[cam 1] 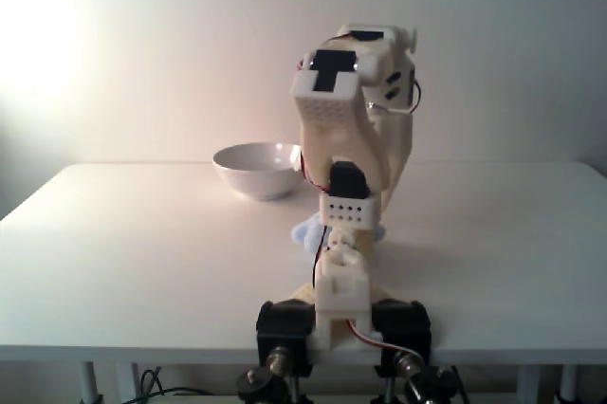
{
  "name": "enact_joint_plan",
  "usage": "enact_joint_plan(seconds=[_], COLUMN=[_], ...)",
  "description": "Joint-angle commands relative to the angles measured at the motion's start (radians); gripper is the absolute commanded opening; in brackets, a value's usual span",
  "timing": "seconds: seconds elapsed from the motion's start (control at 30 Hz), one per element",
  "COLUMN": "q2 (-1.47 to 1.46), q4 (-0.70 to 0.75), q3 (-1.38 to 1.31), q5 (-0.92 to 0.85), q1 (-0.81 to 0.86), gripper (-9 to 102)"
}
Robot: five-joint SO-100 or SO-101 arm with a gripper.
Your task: Grasp a skyblue doll and put it into the bowl.
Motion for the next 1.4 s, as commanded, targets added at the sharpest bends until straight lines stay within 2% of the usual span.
enact_joint_plan(seconds=[0.0, 1.03, 1.37], q2=[-0.025, -0.026, -0.040], q4=[-0.071, -0.431, -0.457], q3=[0.020, 0.331, 0.345], q5=[0.003, 0.002, 0.000], q1=[-0.005, -0.006, -0.008], gripper=[76, 78, 77])
